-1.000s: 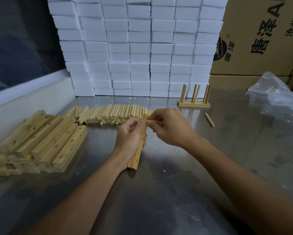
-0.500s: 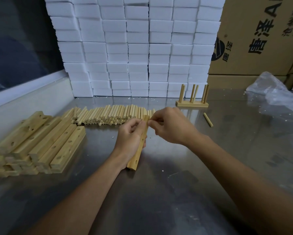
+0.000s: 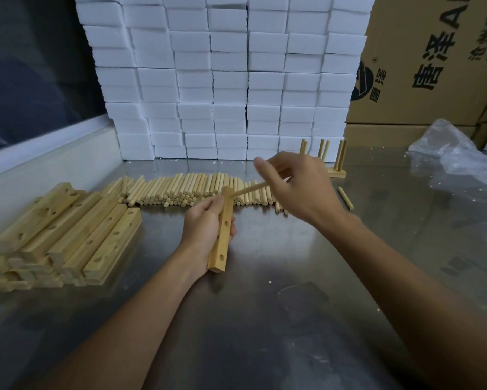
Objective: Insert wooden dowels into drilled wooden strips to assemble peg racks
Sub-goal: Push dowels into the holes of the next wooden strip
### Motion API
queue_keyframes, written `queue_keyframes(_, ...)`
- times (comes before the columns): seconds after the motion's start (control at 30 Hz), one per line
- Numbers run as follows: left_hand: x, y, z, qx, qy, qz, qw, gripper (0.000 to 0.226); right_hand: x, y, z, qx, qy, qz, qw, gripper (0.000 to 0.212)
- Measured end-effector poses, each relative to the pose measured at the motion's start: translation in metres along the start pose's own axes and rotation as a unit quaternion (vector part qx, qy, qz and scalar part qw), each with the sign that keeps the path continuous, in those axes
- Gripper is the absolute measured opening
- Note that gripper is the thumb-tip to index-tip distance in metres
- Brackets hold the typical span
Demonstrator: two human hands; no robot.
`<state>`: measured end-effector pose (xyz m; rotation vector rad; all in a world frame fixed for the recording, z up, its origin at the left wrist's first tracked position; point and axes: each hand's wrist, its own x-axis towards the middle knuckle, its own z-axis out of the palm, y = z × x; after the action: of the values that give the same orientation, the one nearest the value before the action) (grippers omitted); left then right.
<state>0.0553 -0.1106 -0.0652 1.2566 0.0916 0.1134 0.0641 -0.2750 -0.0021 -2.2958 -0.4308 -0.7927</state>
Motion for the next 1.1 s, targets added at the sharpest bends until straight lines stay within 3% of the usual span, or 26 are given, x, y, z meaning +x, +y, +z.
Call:
queue_keyframes(0.1, 0.000, 0.002, -0.002, -0.016, 0.011, -0.008, 1.000, 0.026, 0.004, 0.025, -0.006, 0.002, 0.001, 0.064, 0.998, 0.043)
queue_keyframes(0.27, 0.000, 0.005, -0.003, -0.040, 0.015, -0.019, 0.999, 0.026, -0.004, 0.086, -0.007, -0.121, -0.060, 0.170, 0.976, 0.022)
queue_keyframes(0.47, 0.003, 0.007, -0.006, -0.097, 0.027, -0.049, 0.994, 0.027, -0.017, 0.118, -0.010, -0.227, -0.069, 0.199, 0.951, 0.032)
queue_keyframes(0.83, 0.007, 0.003, -0.009, -0.078, 0.023, -0.049, 0.996, 0.030, -0.017, 0.132, -0.016, -0.152, -0.034, 0.304, 0.940, 0.010)
queue_keyframes(0.97, 0.006, 0.004, -0.009, -0.080, 0.025, -0.051, 0.995, 0.031, -0.011, 0.125, -0.016, -0.150, -0.107, 0.293, 0.938, 0.050)
queue_keyframes(1.1, 0.005, 0.005, -0.009, -0.089, 0.027, -0.056, 0.994, 0.031, -0.005, 0.107, -0.003, -0.060, -0.130, 0.248, 0.958, 0.063)
